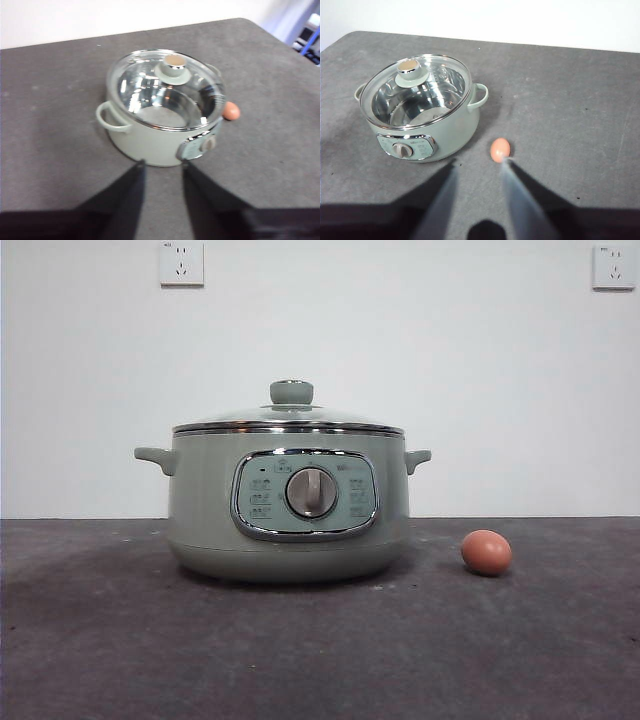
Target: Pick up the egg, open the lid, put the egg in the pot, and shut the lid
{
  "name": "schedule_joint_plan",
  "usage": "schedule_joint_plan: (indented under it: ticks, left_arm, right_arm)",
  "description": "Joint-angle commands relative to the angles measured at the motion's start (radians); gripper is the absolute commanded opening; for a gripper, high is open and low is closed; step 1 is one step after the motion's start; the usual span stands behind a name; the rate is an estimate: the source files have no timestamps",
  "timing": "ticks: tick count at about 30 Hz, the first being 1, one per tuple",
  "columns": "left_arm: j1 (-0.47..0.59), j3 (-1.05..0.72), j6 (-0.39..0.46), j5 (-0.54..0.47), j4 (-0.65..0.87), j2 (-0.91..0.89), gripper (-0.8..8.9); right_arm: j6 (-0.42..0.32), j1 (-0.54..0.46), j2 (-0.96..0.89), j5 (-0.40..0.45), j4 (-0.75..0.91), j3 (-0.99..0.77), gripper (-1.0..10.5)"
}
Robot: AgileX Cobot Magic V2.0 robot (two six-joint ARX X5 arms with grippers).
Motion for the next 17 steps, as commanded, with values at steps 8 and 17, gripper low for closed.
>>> schedule_joint_plan:
  ticks: [8, 17]
  left_arm:
    - [0.001, 0.029, -0.014, 0.033, 0.002, 0.027, 7.62]
    - [0.001, 0.03, -0.013, 0.032, 0.003, 0.055, 7.62]
  right_arm:
    - [0.007, 0.001, 0.033, -0.004, -0.016, 0.003, 6.7]
    - [0.007, 0.001, 0.056, -0.004, -0.019, 0.003, 6.6]
